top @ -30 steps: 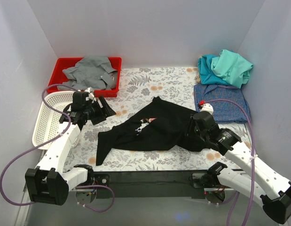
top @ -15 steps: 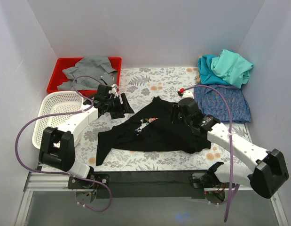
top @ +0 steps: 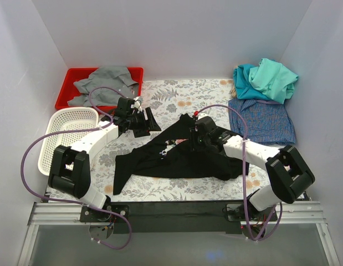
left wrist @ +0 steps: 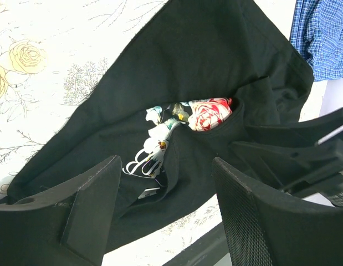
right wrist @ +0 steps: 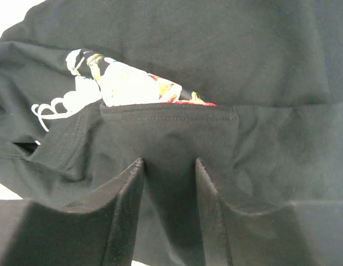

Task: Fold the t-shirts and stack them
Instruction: Flatten the tshirt out

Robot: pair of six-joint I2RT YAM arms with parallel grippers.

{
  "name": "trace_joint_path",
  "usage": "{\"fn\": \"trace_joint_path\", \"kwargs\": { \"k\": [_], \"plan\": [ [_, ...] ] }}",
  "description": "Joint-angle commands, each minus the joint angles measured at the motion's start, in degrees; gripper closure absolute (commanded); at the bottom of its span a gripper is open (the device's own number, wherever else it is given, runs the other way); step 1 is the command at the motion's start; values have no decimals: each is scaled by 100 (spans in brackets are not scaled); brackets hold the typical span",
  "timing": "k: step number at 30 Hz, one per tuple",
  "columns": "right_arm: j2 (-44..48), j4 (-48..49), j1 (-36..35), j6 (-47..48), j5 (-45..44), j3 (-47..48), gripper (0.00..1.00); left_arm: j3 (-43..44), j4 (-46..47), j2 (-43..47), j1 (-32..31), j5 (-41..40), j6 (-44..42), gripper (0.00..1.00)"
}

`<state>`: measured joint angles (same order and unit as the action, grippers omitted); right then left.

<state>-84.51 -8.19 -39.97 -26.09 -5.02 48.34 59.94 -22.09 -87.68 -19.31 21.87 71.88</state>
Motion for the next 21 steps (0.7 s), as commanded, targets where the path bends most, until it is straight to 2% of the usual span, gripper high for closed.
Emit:
{"fn": "trace_joint_path", "kwargs": {
  "k": [1, 3, 4, 8, 13, 16, 21],
  "plan": [
    [-179, 318, -29, 191, 159, 264, 57, 123, 82, 5, -20, -16, -42, 35],
    [-145, 318, -38, 209, 176, 247, 88, 132, 82, -21, -20, -16, -60, 35],
    [-101, 318, -29, 209, 150, 238, 98, 123, 73, -30, -20, -16, -60, 35],
    [495, 55, -81, 393, -17, 255, 99, 141, 64, -12, -20, -69, -68, 36],
    [1778, -1280, -169, 237, 141, 326, 97, 316, -76, -74, -20, -86, -209, 36],
    [2359, -2017, -265, -211, 457, 28, 98, 360, -85, -83, -20, -104, -235, 36],
    [3341, -2546, -581, -1037, 1845, -1122, 99, 430, -199, -109, -20, -60, -376, 36]
  ]
}}
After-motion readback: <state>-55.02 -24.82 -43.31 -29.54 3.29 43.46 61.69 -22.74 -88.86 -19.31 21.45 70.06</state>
